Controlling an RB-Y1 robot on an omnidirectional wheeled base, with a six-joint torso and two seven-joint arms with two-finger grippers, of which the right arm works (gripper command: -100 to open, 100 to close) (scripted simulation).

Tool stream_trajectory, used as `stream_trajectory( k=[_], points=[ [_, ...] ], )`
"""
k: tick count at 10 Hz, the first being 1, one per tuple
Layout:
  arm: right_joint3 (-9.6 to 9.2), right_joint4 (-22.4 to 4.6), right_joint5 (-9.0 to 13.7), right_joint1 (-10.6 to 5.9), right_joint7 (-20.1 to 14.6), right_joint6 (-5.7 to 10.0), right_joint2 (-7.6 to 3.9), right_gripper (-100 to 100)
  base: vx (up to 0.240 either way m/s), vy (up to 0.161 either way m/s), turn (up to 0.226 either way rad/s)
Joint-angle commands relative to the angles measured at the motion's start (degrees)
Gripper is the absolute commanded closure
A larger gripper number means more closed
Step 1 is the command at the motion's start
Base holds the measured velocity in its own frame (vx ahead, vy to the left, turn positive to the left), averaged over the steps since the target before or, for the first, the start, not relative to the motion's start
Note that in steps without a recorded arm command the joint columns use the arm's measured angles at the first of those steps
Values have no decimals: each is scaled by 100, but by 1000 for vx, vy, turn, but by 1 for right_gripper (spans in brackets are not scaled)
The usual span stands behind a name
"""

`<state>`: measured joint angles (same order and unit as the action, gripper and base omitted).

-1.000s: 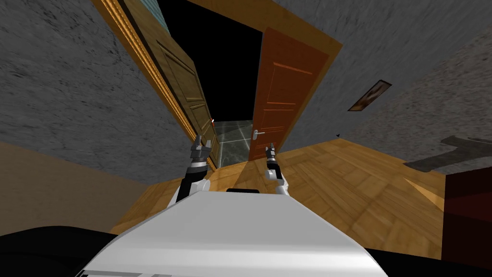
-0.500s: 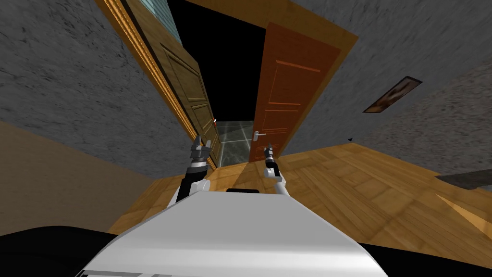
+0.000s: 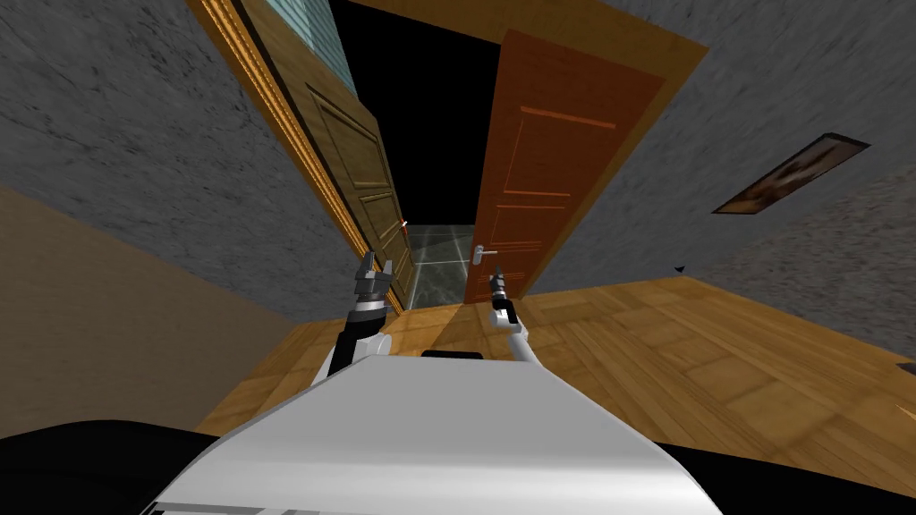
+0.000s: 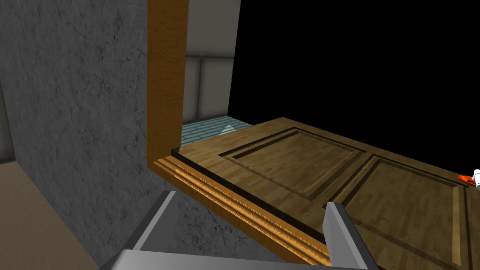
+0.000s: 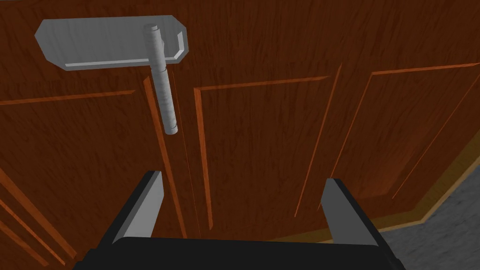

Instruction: Push the door open

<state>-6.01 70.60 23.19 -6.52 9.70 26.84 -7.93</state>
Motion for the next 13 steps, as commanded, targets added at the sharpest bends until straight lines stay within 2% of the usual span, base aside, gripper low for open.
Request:
stream_trajectory(
  k=[1,6,7,9,10,13],
  points=[
    [-9,-165,92,-128,79,-78,-22,-100,51,-108,108],
    [-68,-771,330,-512,278,-156,-56,-100,48,-101,110],
    [-88,-983,413,-647,348,-183,-67,-100,54,-122,153],
    [-108,-1189,494,-778,416,-210,-78,-100,60,-127,129],
    [-127,-1381,569,-900,479,-234,-88,-100,41,-152,143],
    [-151,-1628,666,-1057,560,-266,-100,-100,36,-98,82]
  ],
)
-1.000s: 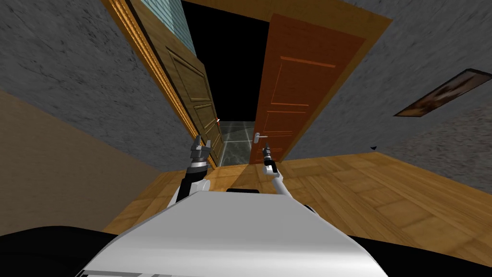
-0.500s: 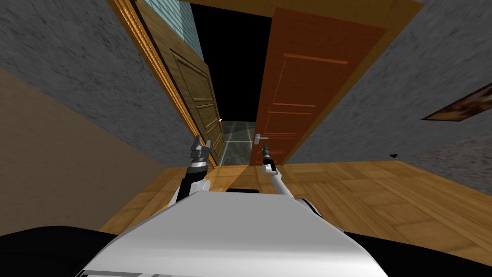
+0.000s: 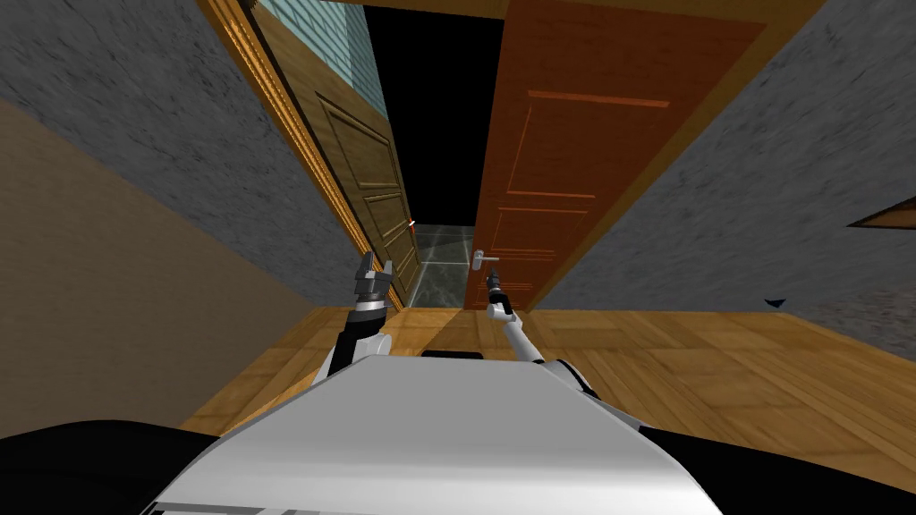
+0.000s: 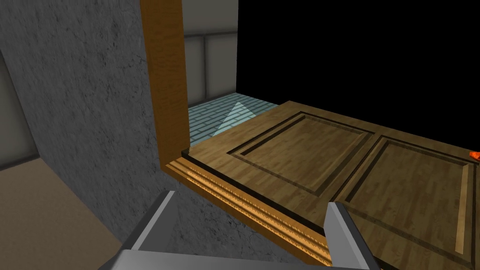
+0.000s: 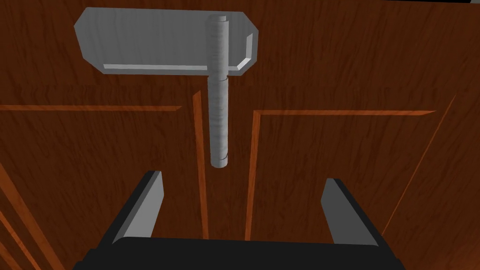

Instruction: Push the door open

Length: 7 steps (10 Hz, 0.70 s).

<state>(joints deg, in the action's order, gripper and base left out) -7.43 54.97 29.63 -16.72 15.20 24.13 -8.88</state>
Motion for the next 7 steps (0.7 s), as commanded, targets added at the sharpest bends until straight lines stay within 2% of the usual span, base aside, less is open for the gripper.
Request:
stream_trajectory(
  k=[1,4,5,7],
  points=[
    [-23,-210,78,-128,58,-14,-12,-100,38,-83,102],
    [-59,-585,225,-367,181,-62,-30,-100,39,-114,115],
    [-54,-505,190,-315,139,-41,-29,-100,14,-58,29],
    [-37,-536,200,-328,150,-38,-34,-100,140,-10,21]
  ],
)
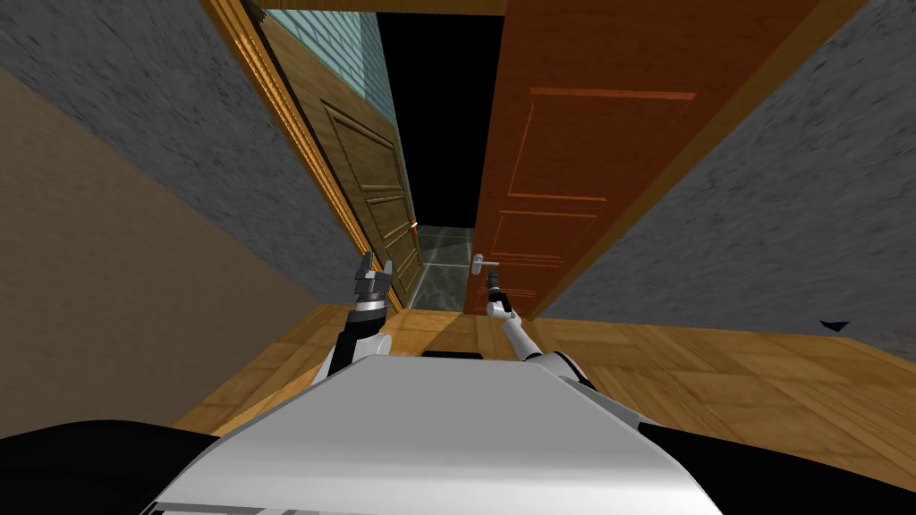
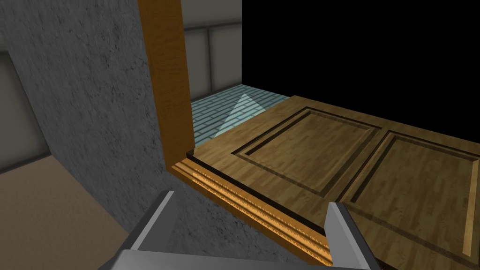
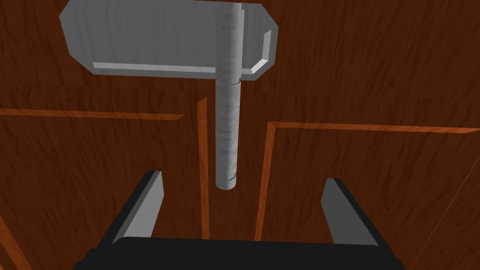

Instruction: Push the door open

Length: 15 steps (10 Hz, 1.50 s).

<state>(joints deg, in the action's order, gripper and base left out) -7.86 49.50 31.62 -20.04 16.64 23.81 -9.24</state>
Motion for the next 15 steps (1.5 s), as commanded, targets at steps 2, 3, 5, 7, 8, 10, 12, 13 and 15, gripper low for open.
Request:
stream_trajectory(
  k=[2,3,5,7,8,10,12,13,15],
  points=[
    [30,-15,6,-2,3,8,-5,-100,199,-3,26],
    [43,-30,9,-6,2,15,-8,-100,222,-38,35],
    [67,-56,13,-12,-1,28,-14,-100,213,-12,31],
    [71,-68,14,-18,-2,32,-16,-100,144,-1,15],
    [71,-68,14,-18,-2,32,-16,100,-11,2,-5],
    [71,-68,14,-18,-2,32,-16,100,-19,-1,8],
    [71,-68,14,-18,-2,32,-16,100,0,0,0],
    [71,-68,14,-18,-2,32,-16,100,0,0,0],
    [199,-104,28,-57,19,52,-66,100,121,43,-39]
  ],
)
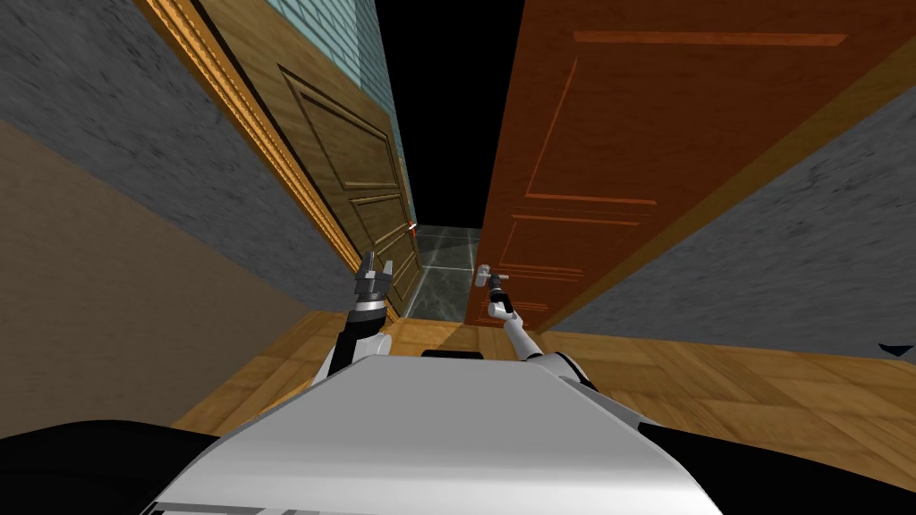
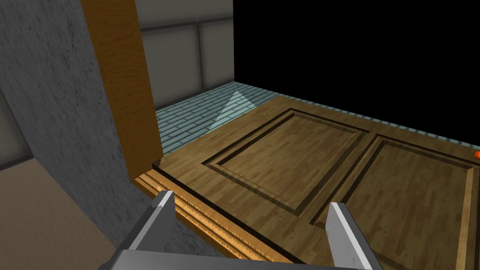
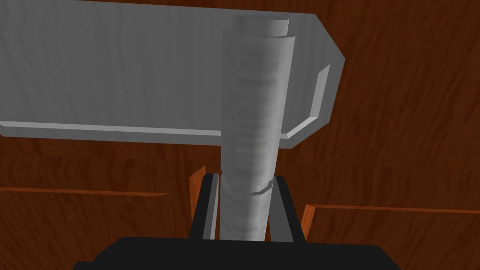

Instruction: Push the door open

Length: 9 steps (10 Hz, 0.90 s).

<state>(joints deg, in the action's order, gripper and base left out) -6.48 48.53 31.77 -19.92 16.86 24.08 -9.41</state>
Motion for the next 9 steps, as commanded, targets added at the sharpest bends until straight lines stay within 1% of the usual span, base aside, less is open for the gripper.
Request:
stream_trajectory(
  k=[1,4,5,6,7,9],
  points=[
    [103,-25,18,-71,3,31,-62,100,166,77,-48],
    [256,-90,37,-77,27,51,-109,100,190,69,-43],
    [347,-128,48,-81,41,64,-137,100,228,81,-54],
    [347,-128,48,-81,41,64,-137,100,154,53,-46],
    [479,-184,64,-86,61,81,-177,100,169,78,-68],
    [584,-229,77,-90,77,96,-209,100,196,88,-53]
  ],
)
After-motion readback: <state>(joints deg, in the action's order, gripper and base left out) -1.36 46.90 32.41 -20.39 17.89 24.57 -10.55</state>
